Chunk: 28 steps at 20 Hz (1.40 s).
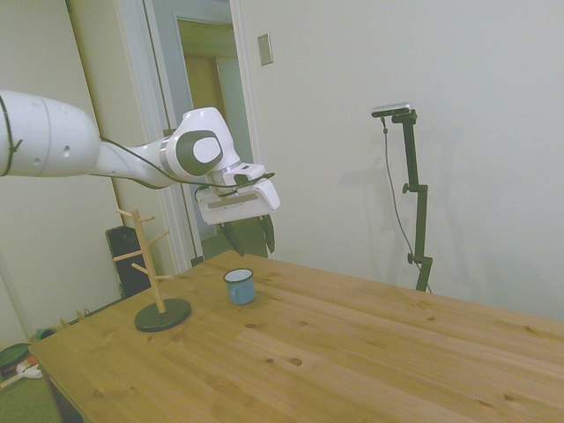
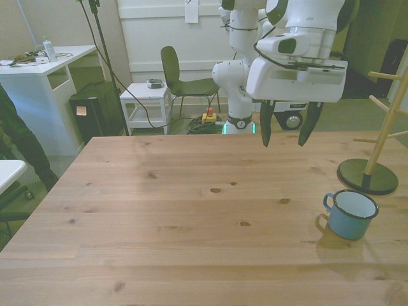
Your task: Hang the mug
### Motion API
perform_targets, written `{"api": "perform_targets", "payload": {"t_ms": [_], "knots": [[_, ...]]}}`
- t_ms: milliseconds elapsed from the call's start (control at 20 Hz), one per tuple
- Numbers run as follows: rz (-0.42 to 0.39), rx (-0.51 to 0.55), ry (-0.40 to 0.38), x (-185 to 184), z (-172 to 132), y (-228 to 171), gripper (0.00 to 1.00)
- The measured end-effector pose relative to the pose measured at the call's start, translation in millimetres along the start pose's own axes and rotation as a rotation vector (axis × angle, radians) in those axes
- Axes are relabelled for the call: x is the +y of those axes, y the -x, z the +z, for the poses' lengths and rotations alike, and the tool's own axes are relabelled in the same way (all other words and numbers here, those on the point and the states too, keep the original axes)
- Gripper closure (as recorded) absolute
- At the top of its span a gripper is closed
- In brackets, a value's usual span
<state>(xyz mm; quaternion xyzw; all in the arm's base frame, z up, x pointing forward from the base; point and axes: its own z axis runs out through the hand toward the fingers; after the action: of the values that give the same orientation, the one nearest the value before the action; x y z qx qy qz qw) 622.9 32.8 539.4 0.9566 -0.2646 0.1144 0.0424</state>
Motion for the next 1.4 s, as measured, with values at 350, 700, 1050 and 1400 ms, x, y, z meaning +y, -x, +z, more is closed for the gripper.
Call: {"api": "perform_targets", "payload": {"t_ms": [350,700,1050,1400], "knots": [[-0.065,-0.013,-0.002,-52,13,-12,0.0],[-0.089,-0.041,0.018,-70,51,-18,0.0],[-0.099,-0.038,0.013,-75,85,-14,0.0],[-0.114,-0.047,0.009,-82,112,-5,0.0]]}}
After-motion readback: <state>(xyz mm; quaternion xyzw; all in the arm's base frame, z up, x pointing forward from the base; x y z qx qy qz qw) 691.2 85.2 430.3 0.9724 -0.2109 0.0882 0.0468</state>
